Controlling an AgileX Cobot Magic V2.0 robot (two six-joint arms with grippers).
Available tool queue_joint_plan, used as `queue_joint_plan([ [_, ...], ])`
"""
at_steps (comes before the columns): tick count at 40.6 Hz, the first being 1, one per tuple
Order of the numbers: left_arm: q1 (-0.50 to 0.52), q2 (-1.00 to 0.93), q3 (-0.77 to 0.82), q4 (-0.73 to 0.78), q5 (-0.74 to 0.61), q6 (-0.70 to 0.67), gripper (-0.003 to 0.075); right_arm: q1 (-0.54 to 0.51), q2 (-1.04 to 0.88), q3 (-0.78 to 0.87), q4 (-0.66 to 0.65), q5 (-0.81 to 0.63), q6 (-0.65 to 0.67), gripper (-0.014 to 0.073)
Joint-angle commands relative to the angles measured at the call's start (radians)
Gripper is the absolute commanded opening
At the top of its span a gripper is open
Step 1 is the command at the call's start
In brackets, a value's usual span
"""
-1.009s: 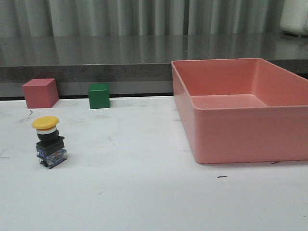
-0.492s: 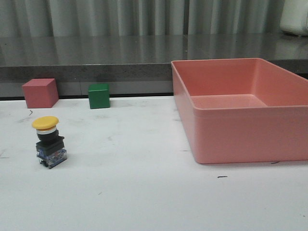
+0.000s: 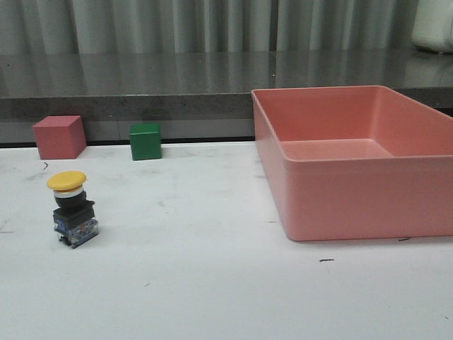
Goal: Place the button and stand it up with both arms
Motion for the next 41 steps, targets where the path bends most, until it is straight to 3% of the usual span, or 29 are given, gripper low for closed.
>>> queue_joint_plan([
  [1,0.001,-0.022,0.008,-0.008,-0.08,-0.001,-0.002,-0.008,-0.004,-0.024,0.018,-0.053,-0.008,-0.0069],
  [18,0.001,-0.022,0.008,-0.008,-0.08,-0.001,-0.002,-0.008,-0.004,-0.018,0.016,-0.066,-0.008,-0.0069],
  [20,0.001,-0.022,0.008,-0.008,-0.08,-0.001,-0.002,-0.009,-0.033,-0.002,-0.031,-0.09,-0.012,-0.0069],
  [23,0.001,-0.022,0.008,-0.008,-0.08,-0.001,-0.002,-0.055,-0.088,0.057,-0.101,-0.168,-0.012,-0.0069],
  [32,0.001,-0.022,0.008,-0.008,-0.08,-0.001,-0.002,-0.242,-0.326,0.343,-0.103,-0.477,-0.012,-0.0069],
  [41,0.001,-0.022,0.008,-0.008,-0.08,-0.001,-0.002,-0.334,-0.61,0.668,-0.104,-0.771,-0.012,-0.0069],
])
